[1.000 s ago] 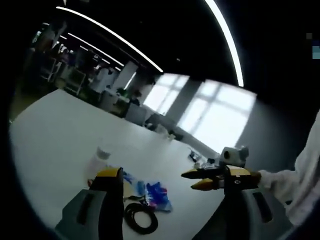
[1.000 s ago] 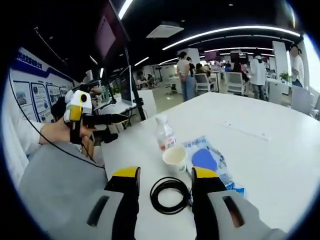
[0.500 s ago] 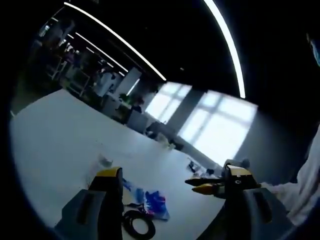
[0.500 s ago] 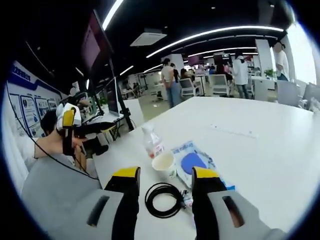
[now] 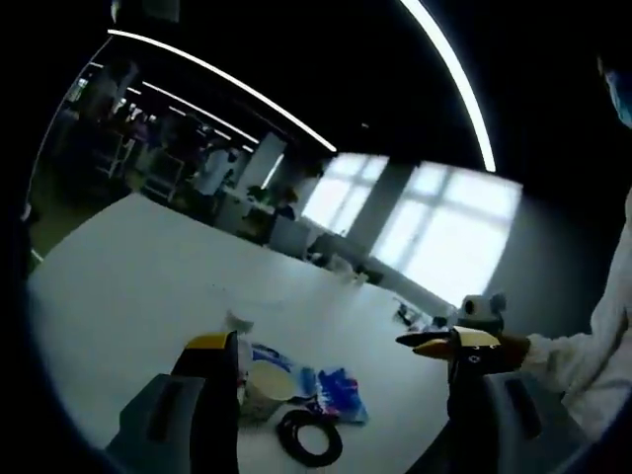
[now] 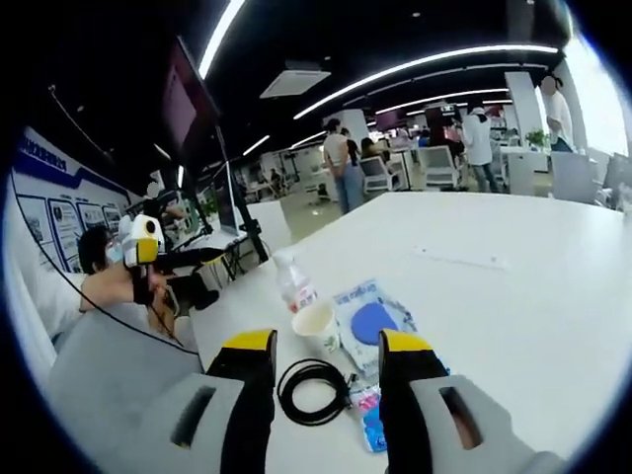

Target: Arrange the tabletop items into an orderly group along one side of the table until the central work area is clear of visible clutter.

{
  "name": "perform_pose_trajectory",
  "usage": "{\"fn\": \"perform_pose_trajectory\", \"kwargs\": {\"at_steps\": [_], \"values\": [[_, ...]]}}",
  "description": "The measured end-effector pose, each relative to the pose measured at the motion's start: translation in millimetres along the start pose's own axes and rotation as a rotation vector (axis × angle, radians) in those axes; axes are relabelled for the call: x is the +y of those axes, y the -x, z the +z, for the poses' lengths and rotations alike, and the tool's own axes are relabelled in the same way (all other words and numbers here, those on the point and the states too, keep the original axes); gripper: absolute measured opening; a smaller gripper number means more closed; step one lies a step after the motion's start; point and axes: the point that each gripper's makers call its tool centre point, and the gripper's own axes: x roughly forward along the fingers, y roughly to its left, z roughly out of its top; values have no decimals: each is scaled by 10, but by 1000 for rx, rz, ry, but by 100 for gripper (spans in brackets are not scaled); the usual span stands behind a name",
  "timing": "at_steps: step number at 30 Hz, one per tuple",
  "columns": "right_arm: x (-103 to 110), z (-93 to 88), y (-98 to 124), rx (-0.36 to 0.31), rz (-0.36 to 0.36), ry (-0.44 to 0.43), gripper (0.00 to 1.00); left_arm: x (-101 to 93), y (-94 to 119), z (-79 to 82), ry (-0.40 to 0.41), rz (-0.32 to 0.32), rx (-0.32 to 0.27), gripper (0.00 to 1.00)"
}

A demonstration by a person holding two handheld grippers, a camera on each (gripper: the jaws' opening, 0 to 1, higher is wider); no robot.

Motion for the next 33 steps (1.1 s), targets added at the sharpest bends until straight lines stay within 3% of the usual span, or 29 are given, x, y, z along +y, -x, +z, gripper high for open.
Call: {"fn": "perform_pose_trajectory", "kwargs": {"at_steps": [5, 9, 15, 20, 33], "values": [[-166, -98, 162, -24, -30, -59, 38, 135, -94, 240, -43, 19, 11, 84], [-246, -212, 249, -5, -37, -75, 38, 233, -207, 525, -48, 22, -42, 84], [-313, -277, 331, -13, -55, -106, 38, 575, -408, 651, -45, 52, -49, 82], [-357, -332, 352, -1, -73, -116, 38, 808, -551, 611, -22, 70, -44, 81], [-516, -438, 224, 10, -137, -178, 37, 1461, -903, 325, 58, 118, 53, 75]]}}
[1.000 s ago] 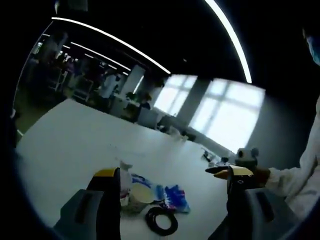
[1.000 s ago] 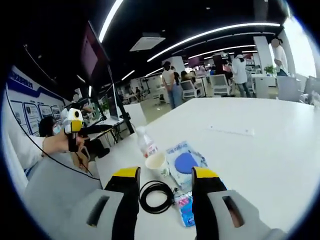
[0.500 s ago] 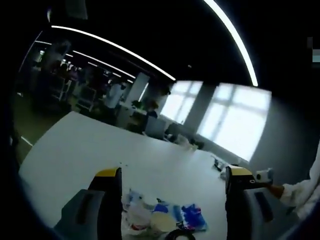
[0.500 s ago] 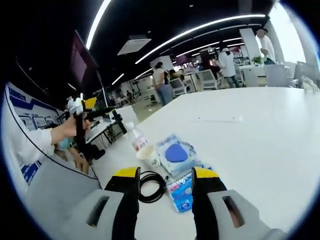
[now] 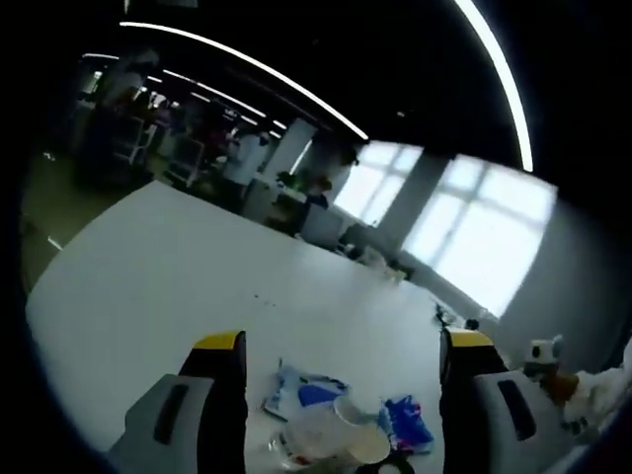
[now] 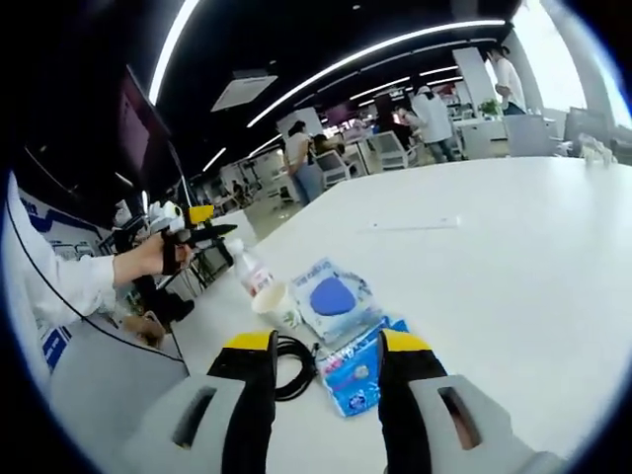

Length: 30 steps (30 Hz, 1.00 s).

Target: Arrange the tabletop items into an orderly group along one side of the table until the central work area is clear of visible clutter.

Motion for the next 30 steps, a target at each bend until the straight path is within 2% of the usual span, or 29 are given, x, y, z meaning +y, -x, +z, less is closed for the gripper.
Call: {"fn": "perform_pose_trajectory", "kwargs": {"at_steps": [3, 5, 9, 12, 15, 17, 18, 21, 26, 30], "values": [[5, 9, -80, -1, -6, -16, 37, 233, -126, -22, 17, 40, 37, 74], [9, -12, -124, 13, -13, -6, 37, 314, -197, -39, 6, 57, 55, 73], [-61, -83, -166, 50, -47, 43, 37, 287, -240, -6, -53, 83, 60, 69], [-165, -131, -141, 94, -61, 120, 37, 54, -173, 66, -122, 107, 27, 68], [-312, -123, -132, 127, -59, 169, 37, -280, -64, 28, -192, 97, 38, 68], [-414, -87, -148, 131, -57, 190, 37, -516, 28, -61, -179, 124, 36, 68], [-447, -74, -161, 133, -55, 194, 37, -558, 44, -81, -171, 132, 32, 67], [-518, -43, -208, 141, -45, 215, 37, -973, 109, -301, -158, 122, 41, 66], [-549, 11, -284, 139, -9, 229, 37, -1450, 93, -666, -159, 117, 89, 67], [-553, 38, -311, 137, 21, 240, 37, -1612, 31, -927, -85, 136, 124, 66]]}}
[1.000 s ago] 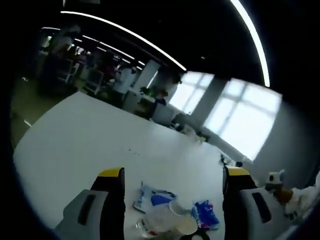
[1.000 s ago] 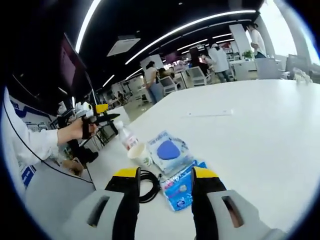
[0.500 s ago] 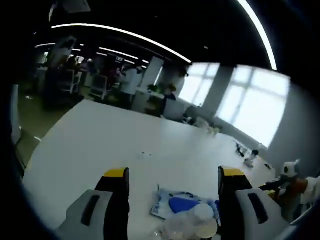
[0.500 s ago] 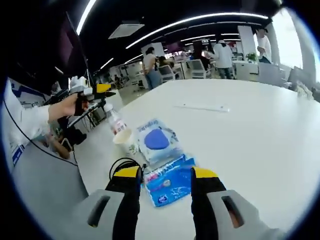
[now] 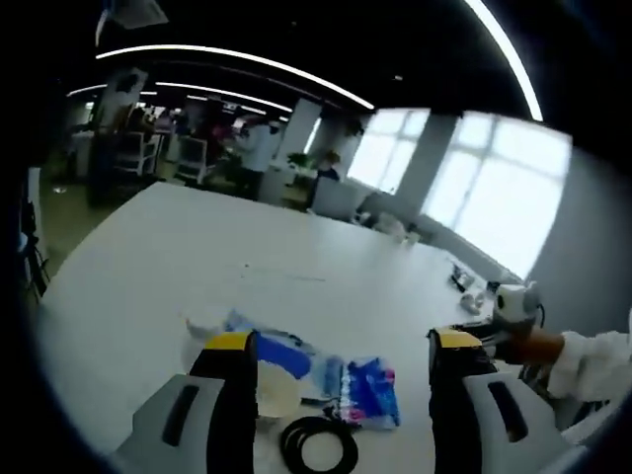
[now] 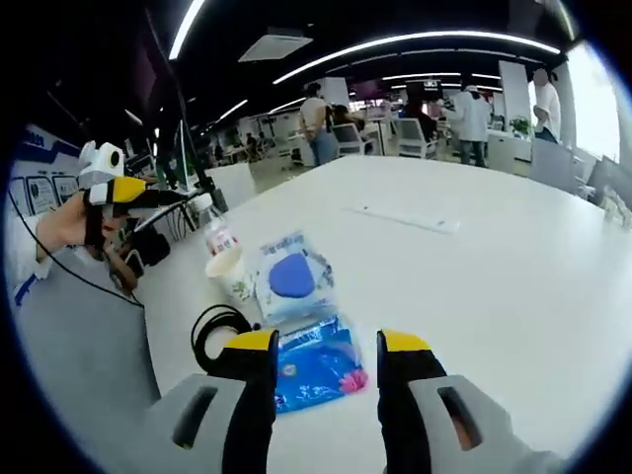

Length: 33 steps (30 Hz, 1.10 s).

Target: Arrange the tabletop items into an orderly group along one side of the table until the central work area is clear of visible clutter.

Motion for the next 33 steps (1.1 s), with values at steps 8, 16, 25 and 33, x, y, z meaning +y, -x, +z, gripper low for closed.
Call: {"fn": "perform_pose_trajectory", "kwargs": {"at_steps": [8, 16, 25, 33], "values": [[-91, 16, 1, -6, 51, 21, 37, -241, -62, -234, 43, 45, 22, 66], [-265, -23, -13, -5, 102, 24, 37, -466, -142, -457, 57, 100, 49, 68], [-354, -52, -136, 14, 180, 55, 37, -602, -220, -560, 109, 166, 42, 68], [-381, -65, -250, 18, 217, 46, 37, -695, -344, -900, 147, 198, 115, 67]]}}
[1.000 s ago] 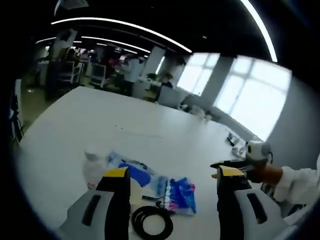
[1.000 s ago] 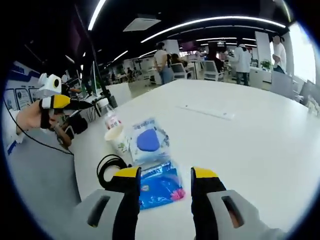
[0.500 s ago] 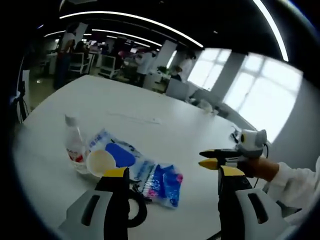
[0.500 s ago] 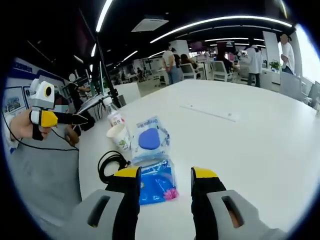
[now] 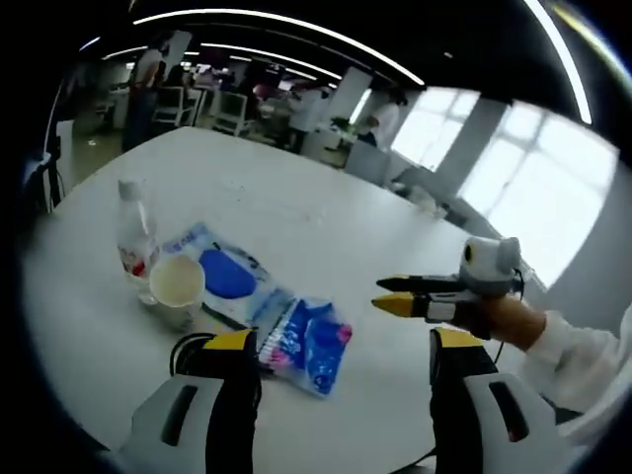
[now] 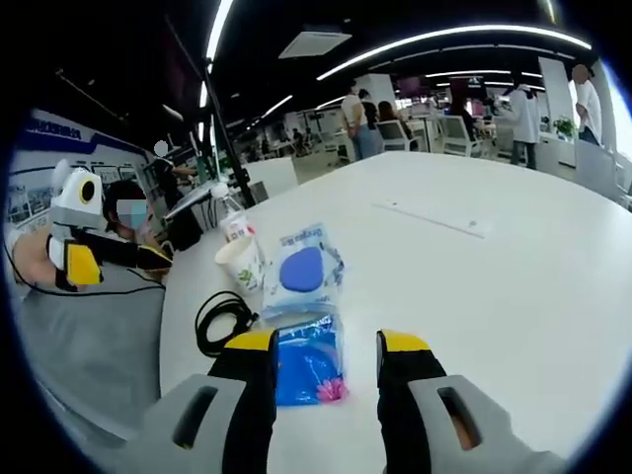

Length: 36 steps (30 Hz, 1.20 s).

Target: Arrange the tabletop items into an orderly group along one side of the table until the central work area is clear of visible clutter.

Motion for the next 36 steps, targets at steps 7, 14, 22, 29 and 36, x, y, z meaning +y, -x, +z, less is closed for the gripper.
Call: {"fn": "perform_pose_trajectory", "kwargs": {"at_steps": [7, 14, 22, 29, 36], "values": [[-33, -73, -78, 17, 19, 4, 36, 74, -200, -168, 5, 52, 59, 68], [-5, -269, -174, 78, 26, 46, 34, 238, -350, -640, -99, 179, 216, 70], [-9, -322, -205, 97, 26, 45, 33, 322, -524, -809, 47, 279, 193, 64], [5, -390, -275, 134, 38, 72, 32, 266, -677, -920, 54, 297, 189, 55], [18, -427, -381, 138, 41, 65, 29, 282, -766, -963, 22, 306, 208, 46]]}}
